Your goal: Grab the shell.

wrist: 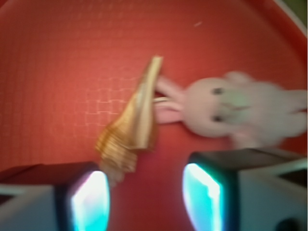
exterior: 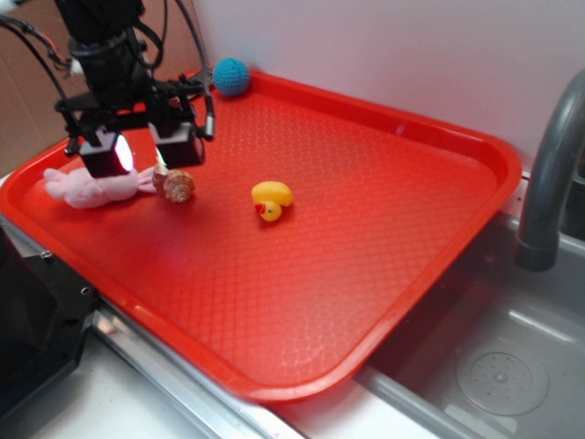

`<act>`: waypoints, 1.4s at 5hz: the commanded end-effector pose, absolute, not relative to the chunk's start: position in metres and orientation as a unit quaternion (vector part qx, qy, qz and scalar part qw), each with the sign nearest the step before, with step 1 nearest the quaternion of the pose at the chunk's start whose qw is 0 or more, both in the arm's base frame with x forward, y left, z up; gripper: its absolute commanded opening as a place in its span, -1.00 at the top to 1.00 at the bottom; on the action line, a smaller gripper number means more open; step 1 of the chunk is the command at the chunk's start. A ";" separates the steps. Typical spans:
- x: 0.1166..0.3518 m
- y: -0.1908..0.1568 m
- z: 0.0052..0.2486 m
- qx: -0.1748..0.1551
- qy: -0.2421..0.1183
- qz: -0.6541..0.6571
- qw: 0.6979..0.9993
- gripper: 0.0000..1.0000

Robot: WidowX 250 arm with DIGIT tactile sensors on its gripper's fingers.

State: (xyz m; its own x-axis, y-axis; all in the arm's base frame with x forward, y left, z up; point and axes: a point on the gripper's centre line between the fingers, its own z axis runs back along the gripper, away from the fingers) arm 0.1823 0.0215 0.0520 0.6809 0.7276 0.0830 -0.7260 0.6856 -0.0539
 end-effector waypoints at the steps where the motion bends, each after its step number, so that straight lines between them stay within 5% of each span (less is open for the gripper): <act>1: 0.191 0.033 0.022 -0.009 -0.025 0.442 0.897 -1.00; 2: 0.187 0.031 0.014 0.001 -0.008 0.445 0.895 -1.00; 3: 0.184 0.030 0.012 0.009 0.006 0.447 0.894 -0.54; 4: 0.184 0.028 0.016 0.015 0.006 0.440 0.898 1.00; 5: 0.187 0.025 0.034 0.016 0.018 0.397 0.917 1.00; 7: 0.194 0.010 0.133 -0.009 -0.026 0.159 0.987 1.00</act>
State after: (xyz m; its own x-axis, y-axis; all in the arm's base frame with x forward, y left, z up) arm 0.1944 0.0043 0.1264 0.9475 0.3198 0.0044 -0.3197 0.9474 -0.0120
